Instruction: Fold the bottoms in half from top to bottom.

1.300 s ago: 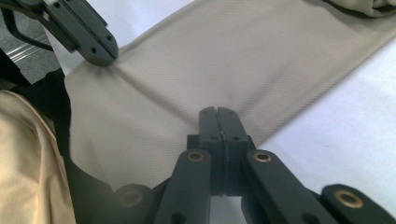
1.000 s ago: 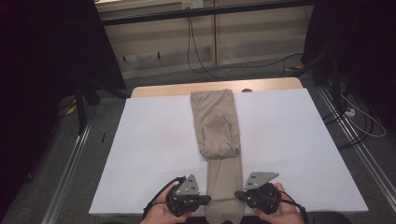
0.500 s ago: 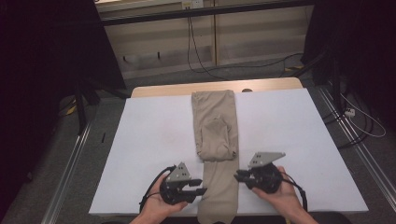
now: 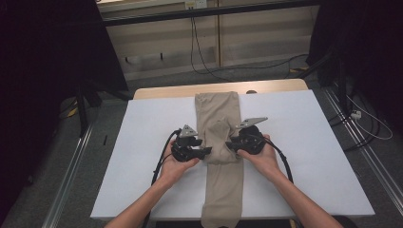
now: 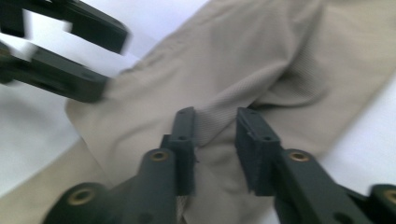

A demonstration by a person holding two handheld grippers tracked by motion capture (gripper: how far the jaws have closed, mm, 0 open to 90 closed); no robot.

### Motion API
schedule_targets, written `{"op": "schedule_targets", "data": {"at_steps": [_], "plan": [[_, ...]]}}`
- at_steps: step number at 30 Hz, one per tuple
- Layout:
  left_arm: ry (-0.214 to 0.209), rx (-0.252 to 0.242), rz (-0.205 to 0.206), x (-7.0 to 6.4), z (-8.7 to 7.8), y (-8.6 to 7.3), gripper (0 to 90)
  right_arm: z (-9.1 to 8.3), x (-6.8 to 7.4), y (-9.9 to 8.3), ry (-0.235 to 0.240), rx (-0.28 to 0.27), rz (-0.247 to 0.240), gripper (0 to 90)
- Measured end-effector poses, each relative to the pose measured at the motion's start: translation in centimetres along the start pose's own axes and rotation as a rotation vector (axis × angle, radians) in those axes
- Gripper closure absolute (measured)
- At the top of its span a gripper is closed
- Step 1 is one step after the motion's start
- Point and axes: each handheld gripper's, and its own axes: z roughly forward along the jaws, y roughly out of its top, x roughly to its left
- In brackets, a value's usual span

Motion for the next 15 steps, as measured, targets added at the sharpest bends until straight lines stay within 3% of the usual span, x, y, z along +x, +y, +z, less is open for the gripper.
{"op": "schedule_targets", "data": {"at_steps": [3,6,8,15], "plan": [[-0.028,0.015,-0.037,0.1,0.4,-0.5,55.1,0.2,0.3,0.0,0.030,-0.011,-0.001,62.9],[-0.046,0.033,-0.016,-0.5,0.2,-0.6,76.0,0.4,0.6,-0.3,0.043,0.005,-0.006,58.6],[-0.047,0.037,-0.004,-0.9,0.4,-0.8,84.9,0.6,0.8,-0.6,0.046,0.023,-0.020,57.5],[-0.070,0.028,-0.026,-0.7,0.2,-1.0,89.5,1.1,2.0,-0.7,0.036,0.011,-0.092,53.3]]}}
